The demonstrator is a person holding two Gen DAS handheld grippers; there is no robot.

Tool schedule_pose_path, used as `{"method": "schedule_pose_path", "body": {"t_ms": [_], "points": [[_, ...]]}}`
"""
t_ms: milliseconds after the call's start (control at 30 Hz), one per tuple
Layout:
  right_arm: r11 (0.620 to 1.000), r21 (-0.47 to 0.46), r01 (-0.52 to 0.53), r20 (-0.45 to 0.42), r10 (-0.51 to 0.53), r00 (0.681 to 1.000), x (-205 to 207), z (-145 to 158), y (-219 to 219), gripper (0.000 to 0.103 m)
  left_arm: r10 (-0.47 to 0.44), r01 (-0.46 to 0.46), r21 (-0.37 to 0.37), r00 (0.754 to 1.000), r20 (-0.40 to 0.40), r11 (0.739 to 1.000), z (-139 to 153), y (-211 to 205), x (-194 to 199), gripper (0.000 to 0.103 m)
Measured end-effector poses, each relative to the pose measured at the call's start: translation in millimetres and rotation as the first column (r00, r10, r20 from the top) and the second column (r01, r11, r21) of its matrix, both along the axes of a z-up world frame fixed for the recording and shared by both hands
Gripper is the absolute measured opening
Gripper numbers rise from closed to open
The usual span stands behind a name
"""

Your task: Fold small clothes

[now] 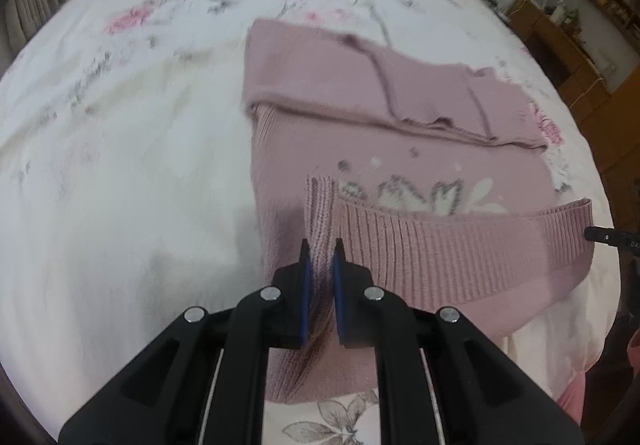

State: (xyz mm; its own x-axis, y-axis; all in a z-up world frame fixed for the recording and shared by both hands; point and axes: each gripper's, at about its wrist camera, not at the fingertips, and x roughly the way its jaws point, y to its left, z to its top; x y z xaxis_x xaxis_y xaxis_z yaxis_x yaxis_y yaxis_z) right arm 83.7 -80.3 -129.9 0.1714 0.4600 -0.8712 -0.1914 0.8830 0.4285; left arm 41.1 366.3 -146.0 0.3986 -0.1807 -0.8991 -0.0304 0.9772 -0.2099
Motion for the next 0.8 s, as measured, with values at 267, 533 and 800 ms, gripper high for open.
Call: {"method": "schedule_pose_path", "body": {"t_ms": [267,533,800], "points": [[1.000,0.025,0.013,-0.067,-0.012,0.998,15.8,-29.9,8.7,0.028,-0.026,0.031,0.068,0.997,-0.071,0.997,-30.9,-10.6,24.0,0.028],[0.999,0.026,-0.028,-0.030,0.029,0.999,9.8,-22.9,16.3,0.011,-0.051,0.052,0.104,0.999,-0.020,0.993,-17.3,-16.4,17.2,0.008],[0.983,0.184,0.003,0.066,-0.015,0.998,-0.1,34.3,-6.1,0.010,-0.018,0.015,0.017,0.986,0.167,1.000,48.7,-9.5,-1.8,0.007]]}}
